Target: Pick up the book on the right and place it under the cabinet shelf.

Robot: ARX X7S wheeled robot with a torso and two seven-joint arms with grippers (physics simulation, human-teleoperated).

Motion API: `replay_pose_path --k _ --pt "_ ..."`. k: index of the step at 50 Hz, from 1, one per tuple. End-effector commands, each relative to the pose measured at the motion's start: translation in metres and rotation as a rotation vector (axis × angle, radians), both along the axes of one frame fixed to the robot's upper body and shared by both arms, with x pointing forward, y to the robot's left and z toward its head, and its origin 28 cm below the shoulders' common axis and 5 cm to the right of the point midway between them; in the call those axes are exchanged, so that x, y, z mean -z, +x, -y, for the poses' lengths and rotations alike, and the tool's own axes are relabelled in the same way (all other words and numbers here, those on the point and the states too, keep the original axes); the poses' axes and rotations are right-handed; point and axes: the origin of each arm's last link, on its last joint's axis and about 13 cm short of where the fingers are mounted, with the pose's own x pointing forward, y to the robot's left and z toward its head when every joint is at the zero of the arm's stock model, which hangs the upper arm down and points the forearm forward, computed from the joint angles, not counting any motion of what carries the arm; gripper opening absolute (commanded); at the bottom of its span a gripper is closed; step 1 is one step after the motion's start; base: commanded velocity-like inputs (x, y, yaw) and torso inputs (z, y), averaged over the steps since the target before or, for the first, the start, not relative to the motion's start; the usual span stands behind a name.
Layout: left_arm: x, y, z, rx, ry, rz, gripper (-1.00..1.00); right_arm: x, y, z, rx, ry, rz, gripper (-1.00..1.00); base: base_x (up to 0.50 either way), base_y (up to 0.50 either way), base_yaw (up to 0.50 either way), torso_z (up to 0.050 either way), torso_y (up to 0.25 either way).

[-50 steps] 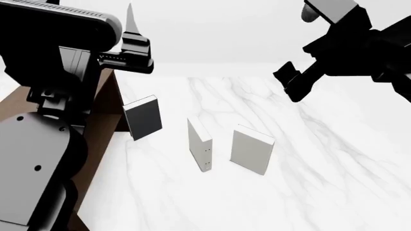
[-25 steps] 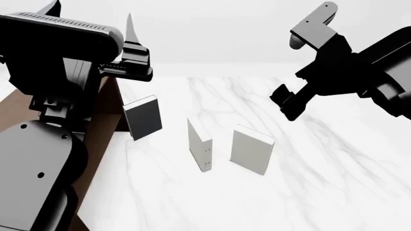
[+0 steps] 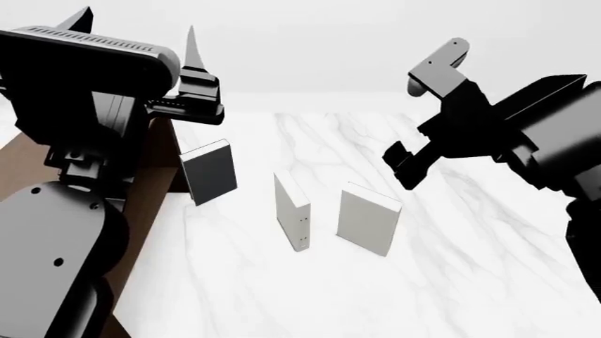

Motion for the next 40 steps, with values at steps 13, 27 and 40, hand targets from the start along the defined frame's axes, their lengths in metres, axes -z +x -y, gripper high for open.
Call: replay_pose_path --k 13,27,40 --pt "-0.004 -0.001 0.001 0.007 0.007 0.006 1.0 0.042 0.014 0.001 0.02 0.028 -0.048 1.0 0.0 0.0 0.0 0.0 0.0" --pt "-0.008 -0.004 0.002 0.008 0.015 0.012 1.0 0.064 0.017 0.002 0.025 0.034 -0.074 1.0 0.0 0.0 0.0 0.0 0.0" --pt "-0.003 -0.004 0.002 0.013 0.01 0.004 1.0 0.081 0.023 0.004 0.051 0.039 -0.081 1.0 0.0 0.0 0.0 0.0 0.0"
